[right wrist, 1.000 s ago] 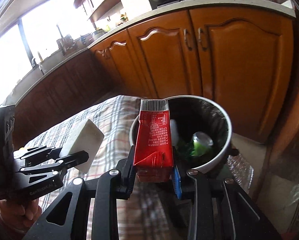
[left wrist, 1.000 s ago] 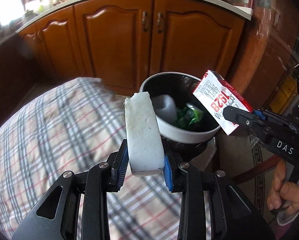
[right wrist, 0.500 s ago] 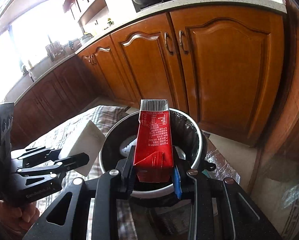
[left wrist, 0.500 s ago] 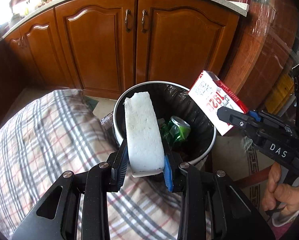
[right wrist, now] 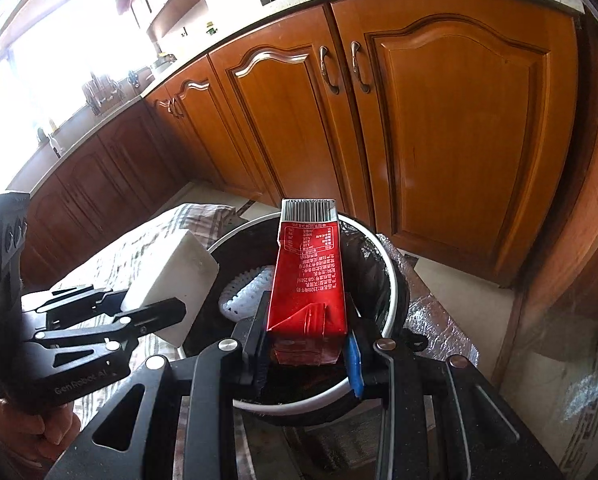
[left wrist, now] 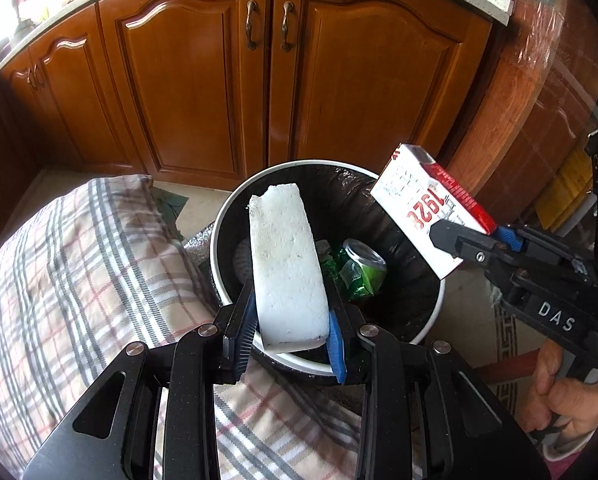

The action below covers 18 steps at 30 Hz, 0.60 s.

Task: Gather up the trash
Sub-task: 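Carry both items over the bin and open both tools to drop them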

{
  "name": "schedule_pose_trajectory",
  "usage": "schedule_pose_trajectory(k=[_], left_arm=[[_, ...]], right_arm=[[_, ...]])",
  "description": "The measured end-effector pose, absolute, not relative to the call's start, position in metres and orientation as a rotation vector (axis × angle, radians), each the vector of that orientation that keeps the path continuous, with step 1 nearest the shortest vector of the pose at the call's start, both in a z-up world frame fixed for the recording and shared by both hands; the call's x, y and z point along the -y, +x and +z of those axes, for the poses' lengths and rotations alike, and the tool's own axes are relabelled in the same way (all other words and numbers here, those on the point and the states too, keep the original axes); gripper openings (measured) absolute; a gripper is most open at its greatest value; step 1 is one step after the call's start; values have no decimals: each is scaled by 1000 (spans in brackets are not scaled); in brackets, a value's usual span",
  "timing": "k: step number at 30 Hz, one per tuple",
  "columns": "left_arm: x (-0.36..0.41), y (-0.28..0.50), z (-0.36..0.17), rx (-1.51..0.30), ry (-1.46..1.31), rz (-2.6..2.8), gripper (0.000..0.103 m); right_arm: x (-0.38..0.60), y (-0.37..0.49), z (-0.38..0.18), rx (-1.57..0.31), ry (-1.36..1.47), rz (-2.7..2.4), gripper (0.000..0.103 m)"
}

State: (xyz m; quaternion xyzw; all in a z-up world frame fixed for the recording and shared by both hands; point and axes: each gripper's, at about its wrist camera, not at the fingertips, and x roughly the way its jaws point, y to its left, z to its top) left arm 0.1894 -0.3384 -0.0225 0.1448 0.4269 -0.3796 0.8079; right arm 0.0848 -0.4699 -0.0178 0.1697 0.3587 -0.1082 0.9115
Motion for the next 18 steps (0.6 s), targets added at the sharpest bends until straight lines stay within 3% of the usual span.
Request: schedule_pose_trajectory(k=[18], left_arm=[[350, 200, -26, -918, 323, -809, 29]], right_arm=[[474, 97, -26, -782, 350, -218, 31]])
